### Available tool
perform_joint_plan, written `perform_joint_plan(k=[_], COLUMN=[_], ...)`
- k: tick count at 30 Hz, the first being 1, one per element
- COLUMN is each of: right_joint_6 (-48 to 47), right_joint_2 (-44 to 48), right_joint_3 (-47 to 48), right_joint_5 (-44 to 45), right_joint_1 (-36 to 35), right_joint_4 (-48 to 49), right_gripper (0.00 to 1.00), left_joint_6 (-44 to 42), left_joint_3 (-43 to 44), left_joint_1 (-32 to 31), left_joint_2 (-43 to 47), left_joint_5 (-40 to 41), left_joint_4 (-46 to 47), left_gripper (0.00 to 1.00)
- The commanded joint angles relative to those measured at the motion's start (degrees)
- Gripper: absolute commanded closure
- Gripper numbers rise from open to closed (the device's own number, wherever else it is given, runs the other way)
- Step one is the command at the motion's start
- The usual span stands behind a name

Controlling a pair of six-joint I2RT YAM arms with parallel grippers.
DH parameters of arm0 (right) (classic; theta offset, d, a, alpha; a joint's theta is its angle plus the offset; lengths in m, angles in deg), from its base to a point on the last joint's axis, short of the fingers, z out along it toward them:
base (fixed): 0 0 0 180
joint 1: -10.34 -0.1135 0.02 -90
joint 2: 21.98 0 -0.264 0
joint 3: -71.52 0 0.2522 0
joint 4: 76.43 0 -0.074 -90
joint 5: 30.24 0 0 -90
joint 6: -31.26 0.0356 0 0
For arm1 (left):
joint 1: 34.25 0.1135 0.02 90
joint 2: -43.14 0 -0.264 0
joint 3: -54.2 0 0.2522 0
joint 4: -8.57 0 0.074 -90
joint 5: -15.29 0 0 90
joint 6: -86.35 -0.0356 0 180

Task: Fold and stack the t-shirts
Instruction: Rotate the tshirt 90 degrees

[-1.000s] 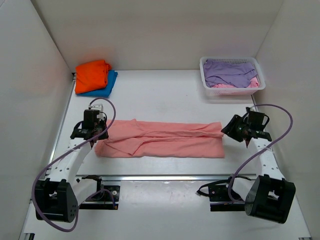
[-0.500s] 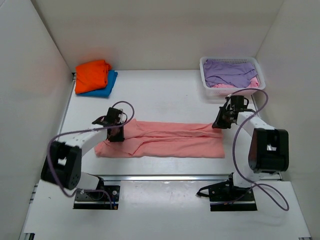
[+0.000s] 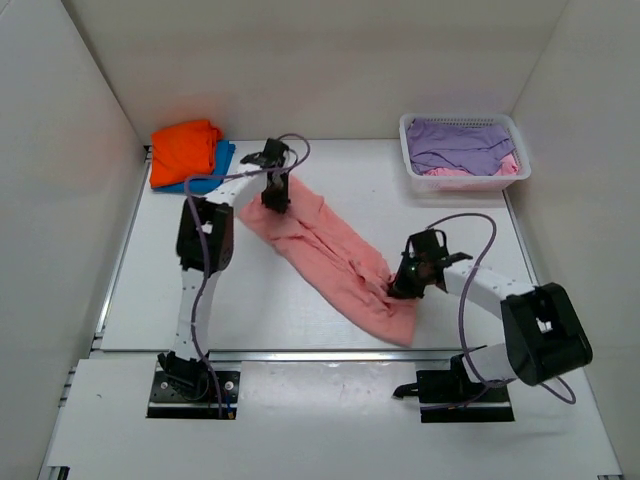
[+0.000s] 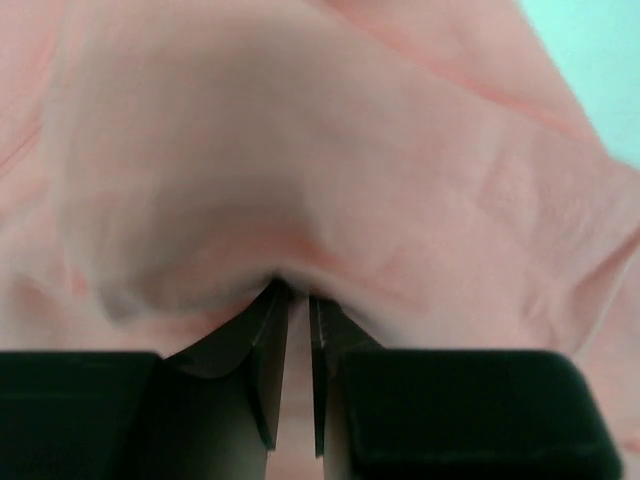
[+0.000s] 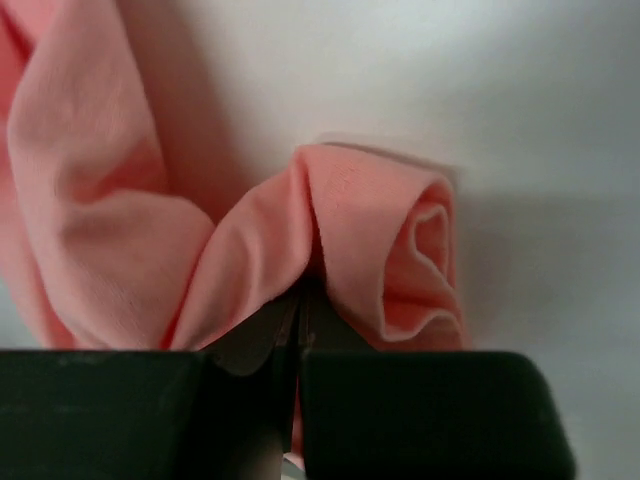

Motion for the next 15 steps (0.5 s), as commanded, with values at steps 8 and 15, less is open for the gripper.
perform_joint_plan(k=[8,15], right_joint_6=[33.5,29.9], right_joint_2=[3.0,-10.1], right_joint_3=[-14.0,-6.1], right_joint_5=[7.4,8.8], right_joint_1=[-21.7,-31.5], right_joint_4=[15.7,16.8], right_gripper=[1.0,1.0], left_joint_6=[2.7,12.0], left_joint_3=[39.9,43.4], left_joint_1=[-0.4,2.0], left_joint_2=[-25.3,-27.4], left_joint_5=[-12.3,-17.9], left_joint_4=[-14.4,-5.0], left_gripper=[0.73,0.75])
